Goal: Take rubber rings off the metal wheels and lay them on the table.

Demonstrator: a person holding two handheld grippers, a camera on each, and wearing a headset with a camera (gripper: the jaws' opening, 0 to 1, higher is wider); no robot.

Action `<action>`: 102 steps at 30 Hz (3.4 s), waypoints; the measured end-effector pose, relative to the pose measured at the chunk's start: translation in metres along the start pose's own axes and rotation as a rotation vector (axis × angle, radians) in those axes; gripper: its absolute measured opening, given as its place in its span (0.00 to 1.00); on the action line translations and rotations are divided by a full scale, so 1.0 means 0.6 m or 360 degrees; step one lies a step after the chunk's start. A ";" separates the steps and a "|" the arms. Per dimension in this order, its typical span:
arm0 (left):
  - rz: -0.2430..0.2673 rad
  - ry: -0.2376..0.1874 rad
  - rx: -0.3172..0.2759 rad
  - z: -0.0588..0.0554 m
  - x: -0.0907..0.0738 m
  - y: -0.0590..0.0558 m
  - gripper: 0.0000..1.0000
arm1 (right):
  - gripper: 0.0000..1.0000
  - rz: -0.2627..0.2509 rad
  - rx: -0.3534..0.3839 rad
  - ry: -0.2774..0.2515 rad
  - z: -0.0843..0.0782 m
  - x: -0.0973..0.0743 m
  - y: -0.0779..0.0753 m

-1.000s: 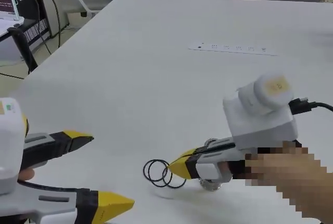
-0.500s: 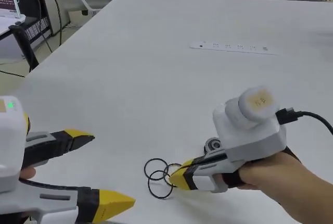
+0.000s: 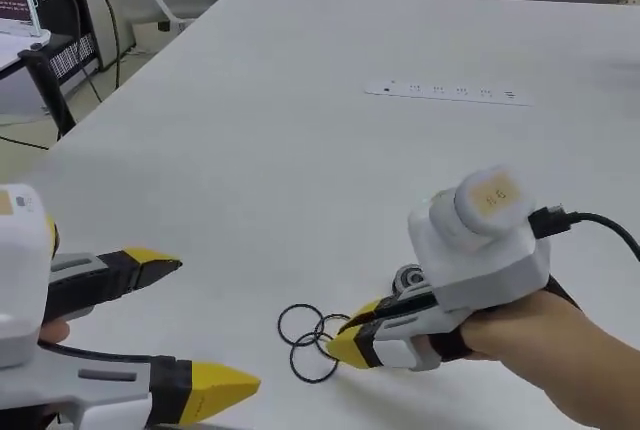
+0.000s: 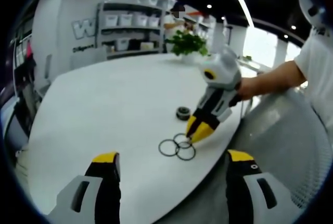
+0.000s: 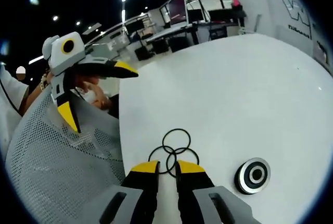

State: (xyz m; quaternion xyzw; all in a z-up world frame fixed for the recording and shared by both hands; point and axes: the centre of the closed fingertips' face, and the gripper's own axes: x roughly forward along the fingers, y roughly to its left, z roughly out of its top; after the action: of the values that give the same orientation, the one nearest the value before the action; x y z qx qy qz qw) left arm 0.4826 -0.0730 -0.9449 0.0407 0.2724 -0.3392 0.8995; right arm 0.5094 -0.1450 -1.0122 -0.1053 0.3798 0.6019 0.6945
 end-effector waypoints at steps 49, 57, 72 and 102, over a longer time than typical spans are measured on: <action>-0.0046 -0.0036 0.0055 0.015 -0.002 -0.011 0.82 | 0.31 -0.0410 0.0022 -0.0676 0.134 -0.229 -0.118; -0.0080 -0.0136 0.0074 0.059 -0.011 -0.016 0.81 | 0.34 -0.0478 0.0226 -0.0629 0.085 -0.234 -0.170; -0.0160 -0.0291 0.0245 0.156 0.001 -0.045 0.79 | 0.36 -0.0512 0.0350 -0.0558 0.036 -0.226 -0.204; -0.0277 -0.0489 0.0711 0.346 0.095 -0.062 0.66 | 0.39 -0.0384 0.0201 -0.0283 -0.021 -0.156 -0.183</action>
State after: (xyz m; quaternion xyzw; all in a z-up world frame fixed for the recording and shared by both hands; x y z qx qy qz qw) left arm 0.5905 -0.1882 -0.7943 0.1623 0.0539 -0.4690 0.8665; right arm 0.6061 -0.2514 -0.9936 -0.0524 0.3385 0.4961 0.7978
